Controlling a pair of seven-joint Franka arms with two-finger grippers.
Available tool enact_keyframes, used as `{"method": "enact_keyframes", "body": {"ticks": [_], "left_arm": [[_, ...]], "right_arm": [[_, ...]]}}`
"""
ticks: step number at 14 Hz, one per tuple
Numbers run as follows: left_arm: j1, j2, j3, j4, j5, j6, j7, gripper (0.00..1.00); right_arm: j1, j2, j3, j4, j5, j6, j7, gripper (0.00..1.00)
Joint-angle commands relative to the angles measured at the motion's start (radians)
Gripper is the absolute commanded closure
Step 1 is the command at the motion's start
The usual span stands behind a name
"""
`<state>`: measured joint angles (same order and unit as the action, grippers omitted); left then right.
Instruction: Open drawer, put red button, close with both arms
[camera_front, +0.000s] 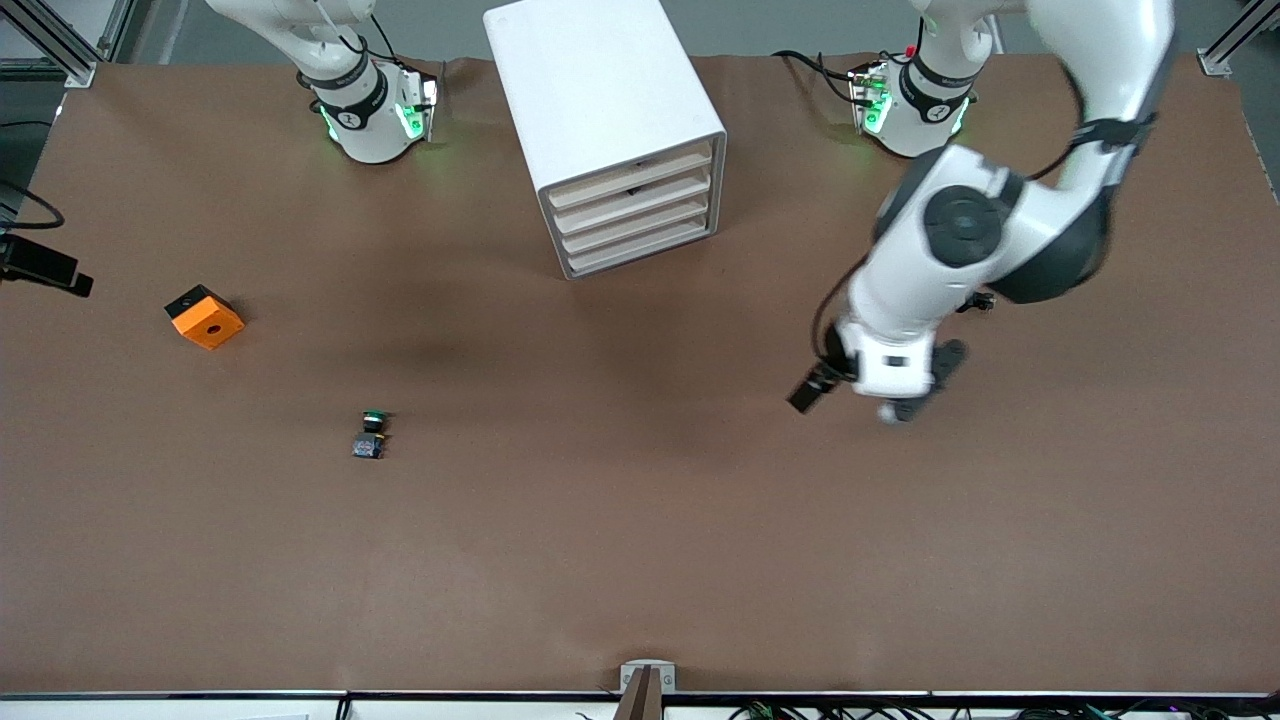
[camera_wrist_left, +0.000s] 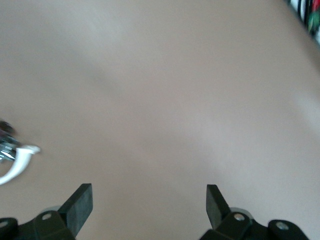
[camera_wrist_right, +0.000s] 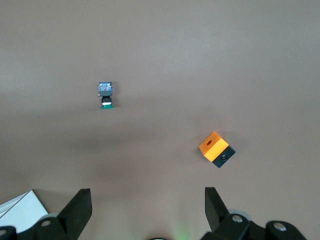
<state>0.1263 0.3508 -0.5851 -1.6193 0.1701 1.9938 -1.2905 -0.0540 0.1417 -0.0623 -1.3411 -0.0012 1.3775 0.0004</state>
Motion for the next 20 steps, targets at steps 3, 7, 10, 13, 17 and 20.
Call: {"method": "enact_keyframes", "body": {"ticks": [3,7,10,13,17,20], "left_arm": [[0.165,-0.007,-0.015,0.199,0.019,-0.291,0.371,0.0],[0.279,-0.108,-0.015,0.2,0.014,-0.345,0.558,0.0],[0.329,-0.176,-0.018,0.199,0.015,-0.401,0.788,0.0],[0.244,-0.261,0.101,0.173,0.003,-0.46,0.979,0.0],[-0.006,-0.363,0.42,0.101,-0.111,-0.527,1.152,0.0],[-0.123,-0.455,0.536,0.006,-0.159,-0.527,1.188,0.0]], "right_arm": [[0.002,-0.108,-0.001,-0.118,0.013,0.054,0.029,0.0],[0.014,-0.135,-0.005,-0.16,0.013,0.058,0.029,0.0],[0.026,-0.194,-0.007,-0.236,0.013,0.081,0.029,0.0],[0.036,-0.234,-0.007,-0.286,0.013,0.097,0.069,0.0],[0.036,-0.244,-0.005,-0.296,0.013,0.094,0.07,0.0],[0.037,-0.292,-0.005,-0.358,0.013,0.121,0.07,0.0]]}}
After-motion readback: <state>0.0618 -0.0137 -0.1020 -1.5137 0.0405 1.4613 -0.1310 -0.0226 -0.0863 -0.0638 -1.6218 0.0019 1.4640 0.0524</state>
